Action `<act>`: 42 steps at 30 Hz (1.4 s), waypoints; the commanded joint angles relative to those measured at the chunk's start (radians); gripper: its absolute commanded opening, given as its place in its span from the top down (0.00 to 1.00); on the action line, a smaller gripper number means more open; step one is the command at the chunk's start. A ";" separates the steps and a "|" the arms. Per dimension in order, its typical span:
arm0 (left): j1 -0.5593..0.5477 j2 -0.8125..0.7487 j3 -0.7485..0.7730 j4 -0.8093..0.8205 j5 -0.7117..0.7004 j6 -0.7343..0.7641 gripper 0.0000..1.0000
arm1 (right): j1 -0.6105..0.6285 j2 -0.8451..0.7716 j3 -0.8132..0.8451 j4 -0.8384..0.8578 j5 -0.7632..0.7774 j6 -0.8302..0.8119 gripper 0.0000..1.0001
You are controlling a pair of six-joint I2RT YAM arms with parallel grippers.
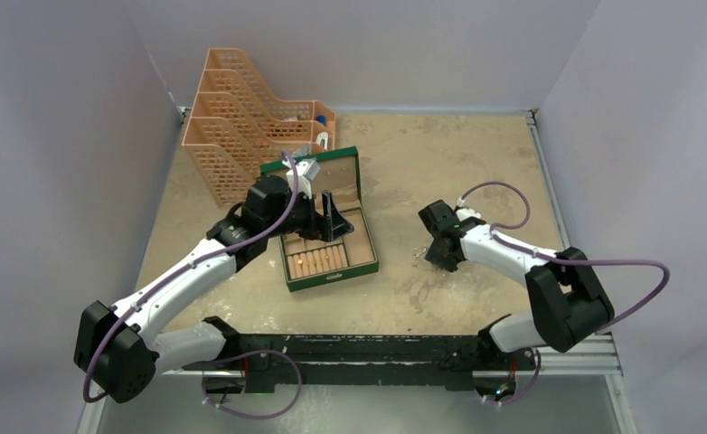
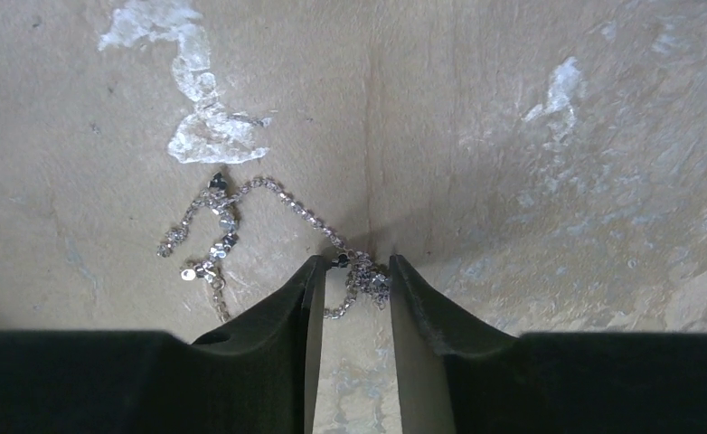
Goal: Organize the mixed jewelry
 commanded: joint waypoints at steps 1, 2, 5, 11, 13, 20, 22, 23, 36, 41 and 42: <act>-0.004 -0.025 0.022 0.020 -0.013 0.029 0.23 | 0.021 0.016 -0.010 0.006 -0.015 0.030 0.74; -0.003 -0.025 0.022 0.020 -0.015 0.029 0.23 | 0.028 0.018 -0.009 0.012 -0.024 0.016 0.80; -0.004 -0.023 0.021 0.020 -0.020 0.026 0.23 | 0.055 0.020 -0.005 0.014 -0.023 0.000 0.93; -0.003 -0.019 0.025 0.021 -0.010 0.024 0.23 | 0.068 0.022 0.037 -0.016 0.041 -0.017 1.00; -0.003 -0.020 0.026 0.022 -0.010 0.024 0.23 | 0.074 0.018 0.065 -0.039 0.077 -0.026 1.00; -0.003 -0.018 0.039 0.020 -0.017 0.015 0.23 | 0.082 -0.030 0.164 -0.131 0.175 -0.066 1.00; -0.003 -0.018 0.045 0.012 -0.029 -0.001 0.23 | 0.082 -0.052 0.187 -0.144 0.196 -0.088 1.00; -0.003 -0.020 0.049 0.004 -0.040 -0.010 0.23 | 0.082 -0.061 0.198 -0.151 0.207 -0.100 1.00; -0.003 -0.040 0.103 -0.025 -0.120 -0.086 0.24 | 0.085 -0.175 0.366 -0.017 0.105 -0.442 1.00; -0.003 -0.057 0.132 -0.040 -0.178 -0.107 0.24 | 0.086 -0.197 0.432 0.063 -0.027 -0.577 1.00; -0.002 -0.060 0.138 -0.042 -0.184 -0.109 0.24 | 0.086 -0.203 0.442 0.084 -0.063 -0.603 1.00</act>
